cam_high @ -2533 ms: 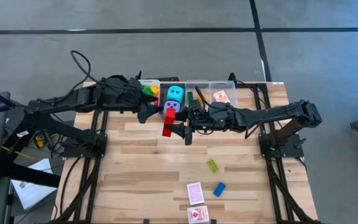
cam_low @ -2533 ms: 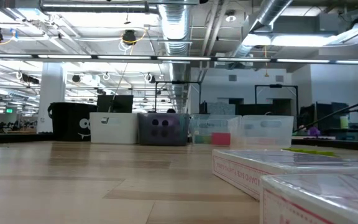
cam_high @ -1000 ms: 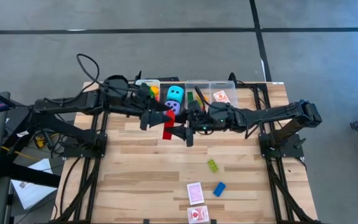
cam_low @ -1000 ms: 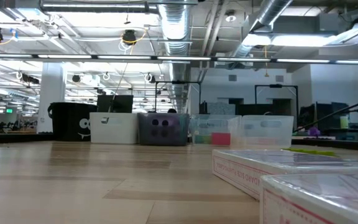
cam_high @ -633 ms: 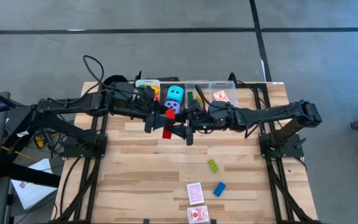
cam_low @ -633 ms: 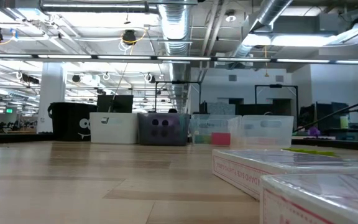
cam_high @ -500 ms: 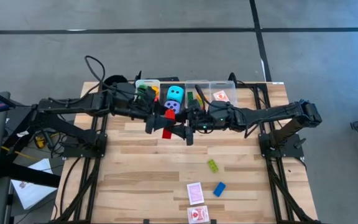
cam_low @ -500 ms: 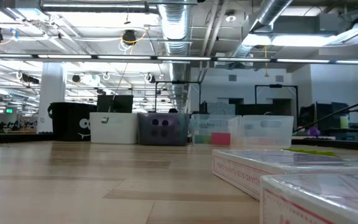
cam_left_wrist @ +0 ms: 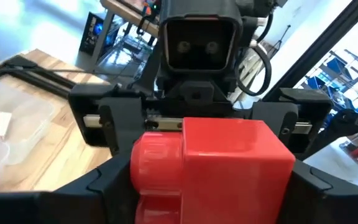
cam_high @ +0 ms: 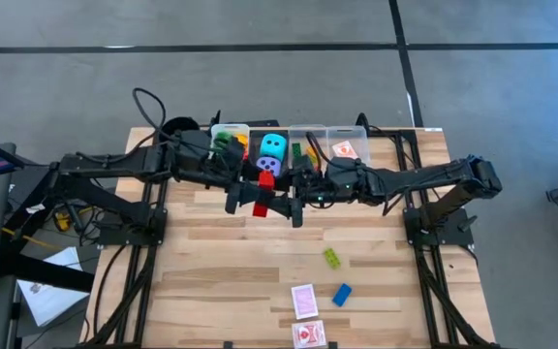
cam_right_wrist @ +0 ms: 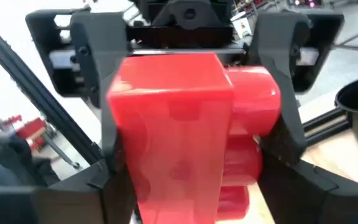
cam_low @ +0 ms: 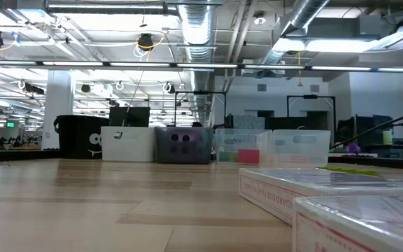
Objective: Pick & Place Toys
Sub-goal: Put the big red 3-stud game piece into the white bin
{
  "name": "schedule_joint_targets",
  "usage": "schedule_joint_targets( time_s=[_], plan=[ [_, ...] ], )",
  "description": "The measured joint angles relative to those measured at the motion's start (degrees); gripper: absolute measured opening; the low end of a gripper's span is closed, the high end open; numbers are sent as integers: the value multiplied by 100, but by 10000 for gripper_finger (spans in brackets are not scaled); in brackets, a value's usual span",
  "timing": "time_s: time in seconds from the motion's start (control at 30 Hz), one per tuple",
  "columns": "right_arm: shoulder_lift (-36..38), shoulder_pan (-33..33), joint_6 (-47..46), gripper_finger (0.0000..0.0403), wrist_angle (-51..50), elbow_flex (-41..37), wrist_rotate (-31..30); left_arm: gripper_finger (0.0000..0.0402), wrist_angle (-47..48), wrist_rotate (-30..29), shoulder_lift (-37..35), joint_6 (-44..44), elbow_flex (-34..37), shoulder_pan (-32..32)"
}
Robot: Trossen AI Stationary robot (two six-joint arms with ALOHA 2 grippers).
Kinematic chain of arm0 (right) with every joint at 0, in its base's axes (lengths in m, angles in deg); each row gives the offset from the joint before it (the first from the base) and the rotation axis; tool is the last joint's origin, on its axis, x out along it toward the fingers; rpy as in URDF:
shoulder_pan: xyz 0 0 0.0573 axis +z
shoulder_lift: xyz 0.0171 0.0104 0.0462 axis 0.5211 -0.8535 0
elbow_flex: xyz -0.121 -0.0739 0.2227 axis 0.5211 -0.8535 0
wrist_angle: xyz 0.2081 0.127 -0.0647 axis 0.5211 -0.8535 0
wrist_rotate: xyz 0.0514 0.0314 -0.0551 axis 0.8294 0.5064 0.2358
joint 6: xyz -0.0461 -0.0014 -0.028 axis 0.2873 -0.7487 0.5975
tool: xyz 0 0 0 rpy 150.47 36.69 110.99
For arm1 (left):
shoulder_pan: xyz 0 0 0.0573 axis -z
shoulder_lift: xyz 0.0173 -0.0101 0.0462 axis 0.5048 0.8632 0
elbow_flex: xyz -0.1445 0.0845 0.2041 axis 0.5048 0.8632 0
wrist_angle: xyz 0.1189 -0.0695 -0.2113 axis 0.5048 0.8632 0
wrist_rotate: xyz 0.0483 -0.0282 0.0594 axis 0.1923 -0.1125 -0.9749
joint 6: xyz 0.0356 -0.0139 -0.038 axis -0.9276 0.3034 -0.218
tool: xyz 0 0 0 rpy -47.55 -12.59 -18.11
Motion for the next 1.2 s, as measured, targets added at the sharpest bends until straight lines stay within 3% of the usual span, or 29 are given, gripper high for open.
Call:
schedule_joint_targets(
  time_s=[0.27, 0.73, 1.0, 1.2],
  plan=[
    [-4, 6, -250, 349, 53, 0, -15, 259, 40, -74, 17, -88, 2, -9],
    [-4, 78, -269, 353, 63, 5, -41, 259, 1147, 7, -324, -690, 9, -524],
    [-4, 205, -297, 353, -271, 7, -2, 259, 2303, -936, -649, -922, 11, -1232],
    [-13, 248, -552, 354, -498, 7, -30, 259, 2385, -2016, -568, -1388, 3, -2056]
  ],
)
